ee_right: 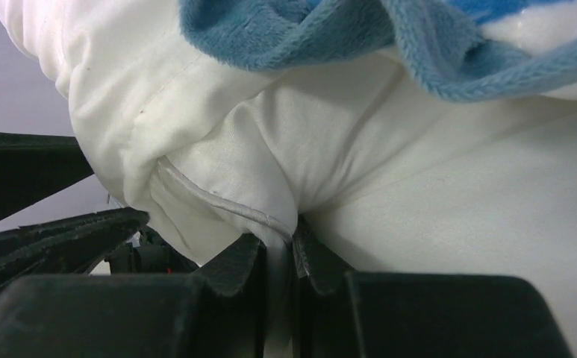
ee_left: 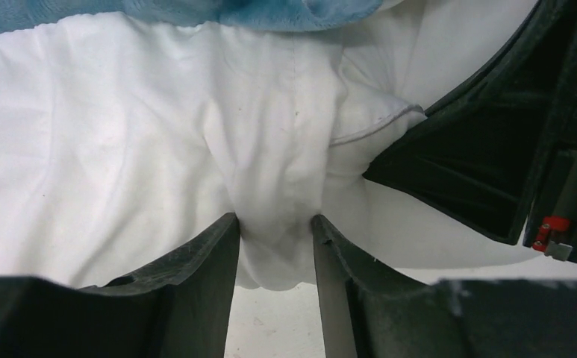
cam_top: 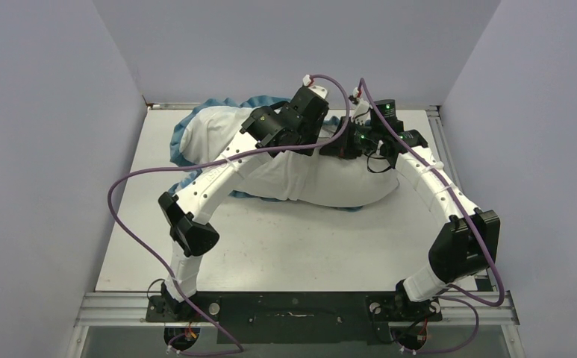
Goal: Put the pillow into the pillowcase
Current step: Stuff the pillow into the pillowcase.
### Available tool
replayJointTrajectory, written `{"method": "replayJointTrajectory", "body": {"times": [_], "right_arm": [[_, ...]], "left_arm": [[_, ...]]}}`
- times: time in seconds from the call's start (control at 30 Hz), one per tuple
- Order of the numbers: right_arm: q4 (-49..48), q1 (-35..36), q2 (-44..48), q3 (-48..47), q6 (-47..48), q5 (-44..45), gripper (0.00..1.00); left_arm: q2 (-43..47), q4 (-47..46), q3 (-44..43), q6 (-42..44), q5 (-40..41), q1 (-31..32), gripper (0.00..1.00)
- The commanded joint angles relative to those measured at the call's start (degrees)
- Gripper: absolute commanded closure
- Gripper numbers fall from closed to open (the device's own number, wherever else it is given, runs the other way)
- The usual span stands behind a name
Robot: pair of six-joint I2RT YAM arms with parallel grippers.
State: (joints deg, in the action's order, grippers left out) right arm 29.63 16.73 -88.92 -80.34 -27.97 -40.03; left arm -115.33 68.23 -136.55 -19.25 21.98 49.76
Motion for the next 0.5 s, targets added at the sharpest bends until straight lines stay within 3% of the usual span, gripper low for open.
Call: {"method": "replayJointTrajectory", "body": {"times": [0.0,0.07,0.17,0.3,0.47], "right_arm": [[1.07,0.76,-1.58,1.33,-0.93,-0.23,0.95],[1.04,0.76,-1.66,1.26,-0.95,-0.31,0.95],[0.95,0.76,-1.79,0.83,-0.99,-0.46,0.95],[-0.8,0.43,-2.3,0.26,-2.27,-1.86,0.95],[-3.85,0.22,-2.75,-0.79,-4.39,-4.04,0.95]], "left_arm": [[-0.49,-4.46,0.56,-2.2,3.3,-0.89,0.64],[-0.57,-5.75,1.08,-2.94,2.53,-1.66,0.74],[-0.04,-7.98,0.75,-3.54,-0.21,-2.36,0.99],[5.17,-15.31,5.53,-1.76,-5.58,-2.38,1.0],[16.24,-31.92,18.13,-1.1,-15.64,-2.33,1.0]]}}
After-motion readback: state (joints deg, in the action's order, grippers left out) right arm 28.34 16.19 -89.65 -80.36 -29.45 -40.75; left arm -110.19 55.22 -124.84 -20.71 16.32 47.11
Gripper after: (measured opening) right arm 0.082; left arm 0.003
